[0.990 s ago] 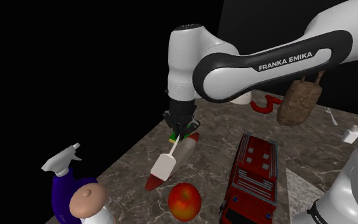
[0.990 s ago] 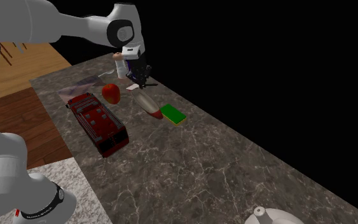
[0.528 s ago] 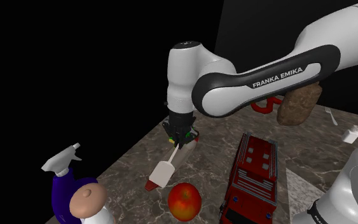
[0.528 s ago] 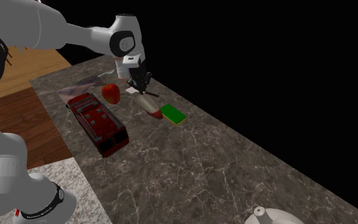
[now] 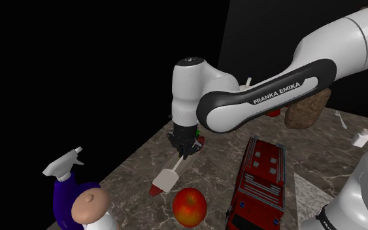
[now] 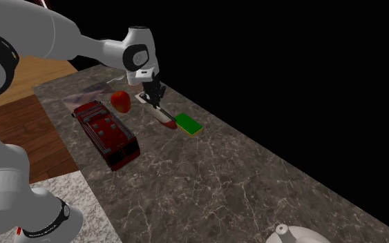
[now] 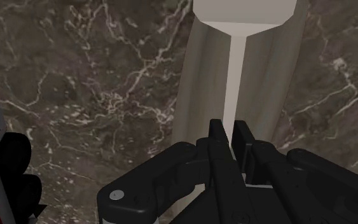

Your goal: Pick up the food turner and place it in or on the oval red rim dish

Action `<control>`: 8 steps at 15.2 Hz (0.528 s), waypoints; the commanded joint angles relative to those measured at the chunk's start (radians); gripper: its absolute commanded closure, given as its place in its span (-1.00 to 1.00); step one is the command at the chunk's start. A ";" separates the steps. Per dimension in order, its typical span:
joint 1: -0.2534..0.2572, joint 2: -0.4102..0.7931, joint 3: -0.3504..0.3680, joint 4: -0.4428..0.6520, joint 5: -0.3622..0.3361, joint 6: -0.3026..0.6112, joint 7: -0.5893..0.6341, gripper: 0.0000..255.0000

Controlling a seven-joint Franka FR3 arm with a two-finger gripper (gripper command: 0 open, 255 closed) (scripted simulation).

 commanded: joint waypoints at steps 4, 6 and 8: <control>0.001 0.003 0.000 -0.001 -0.002 0.004 0.002 1.00; 0.001 0.003 0.000 -0.001 -0.002 0.004 0.002 1.00; 0.001 0.003 0.000 -0.001 -0.002 0.004 0.002 -1.00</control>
